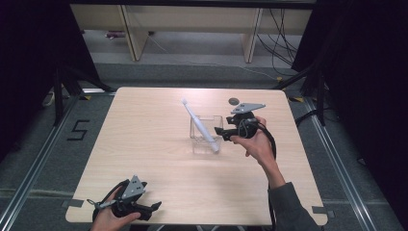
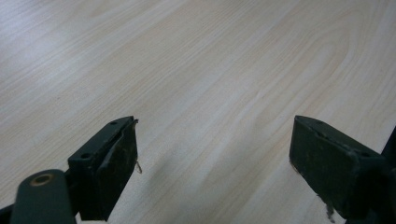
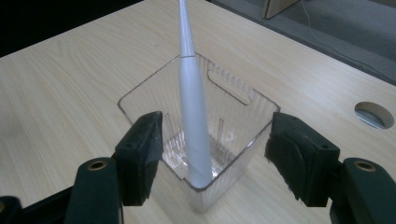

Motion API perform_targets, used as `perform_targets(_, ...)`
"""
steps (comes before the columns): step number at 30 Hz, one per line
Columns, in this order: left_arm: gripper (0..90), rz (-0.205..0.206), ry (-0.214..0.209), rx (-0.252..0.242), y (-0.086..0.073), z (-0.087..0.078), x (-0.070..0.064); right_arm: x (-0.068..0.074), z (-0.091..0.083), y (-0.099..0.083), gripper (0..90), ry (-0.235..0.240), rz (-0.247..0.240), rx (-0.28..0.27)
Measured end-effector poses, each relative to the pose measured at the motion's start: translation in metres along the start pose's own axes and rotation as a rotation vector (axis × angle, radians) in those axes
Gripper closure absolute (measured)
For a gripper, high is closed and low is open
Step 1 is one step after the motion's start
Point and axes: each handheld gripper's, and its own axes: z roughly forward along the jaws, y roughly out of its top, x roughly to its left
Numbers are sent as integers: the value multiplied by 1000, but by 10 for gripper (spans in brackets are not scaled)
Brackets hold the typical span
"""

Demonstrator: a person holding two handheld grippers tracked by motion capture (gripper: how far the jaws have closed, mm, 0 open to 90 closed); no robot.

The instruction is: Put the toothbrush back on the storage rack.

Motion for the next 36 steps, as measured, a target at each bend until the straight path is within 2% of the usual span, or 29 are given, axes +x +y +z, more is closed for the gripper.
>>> perform_targets(3, 150, -2, 0, -1, 0, 0, 0, 1, -1, -2, 358, -6, 21, 4)
perform_targets(4, 150, 18, 8, 20, 0, -1, 2, 1, -3, -3, 356, 2, 22, 1)
perform_targets(6, 150, 14, 5, 17, 0, 0, 1, 0, -4, -4, 353, 2, 15, -1)
perform_targets(7, 150, 13, 5, 17, 0, 0, 1, 0, -5, -5, 351, 3, 28, 2)
perform_targets(8, 150, 13, 6, 17, 0, 0, 1, -1, -6, -5, 345, -3, 11, -3)
perform_targets(9, 150, 16, 9, 19, 0, 0, 1, 0, -8, -6, 342, -6, 25, 3)
perform_targets(12, 150, 13, 6, 16, 0, 0, 1, -3, -10, -8, 327, -5, 6, -11)
perform_targets(14, 150, 13, 7, 16, 0, 0, 1, -3, -10, -10, 322, 2, 16, -20)
perform_targets(15, 150, 16, 9, 18, 0, 0, 1, -3, -12, -11, 310, -12, 23, -20)
perform_targets(16, 149, 19, 9, 19, 0, -1, 1, -5, -13, -12, 298, -12, 11, -27)
perform_targets(18, 150, 17, 10, 19, 0, 0, 1, -5, -15, -14, 296, -9, 19, -15)
perform_targets(19, 149, 17, 10, 19, 0, 0, 1, -6, -16, -15, 296, -15, 5, -18)
perform_targets(20, 150, 16, 10, 18, 0, 0, 1, -5, -17, -16, 292, -3, 23, -10)
perform_targets(22, 150, 17, 10, 18, 0, 0, 2, -5, -19, -18, 289, -12, 24, -1)
perform_targets(24, 150, 18, 10, 17, 0, -1, 2, -6, -19, -20, 284, -16, 11, -14)
perform_targets(26, 150, 19, 10, 17, 0, -1, 1, -7, -19, -22, 282, -9, 0, -4)
perform_targets(29, 150, 23, 10, 19, 0, -1, 2, -7, -20, -24, 280, -20, 11, 3)
perform_targets(30, 149, 11, 4, 9, 0, 0, 1, -7, -21, -27, 278, -11, 32, 10)
perform_targets(35, 150, 12, 6, 13, 0, 0, 1, -7, -23, -33, 272, -23, 17, 21)
perform_targets(36, 150, 23, 10, 22, 0, -1, 2, -7, -23, -35, 269, -20, 28, 16)
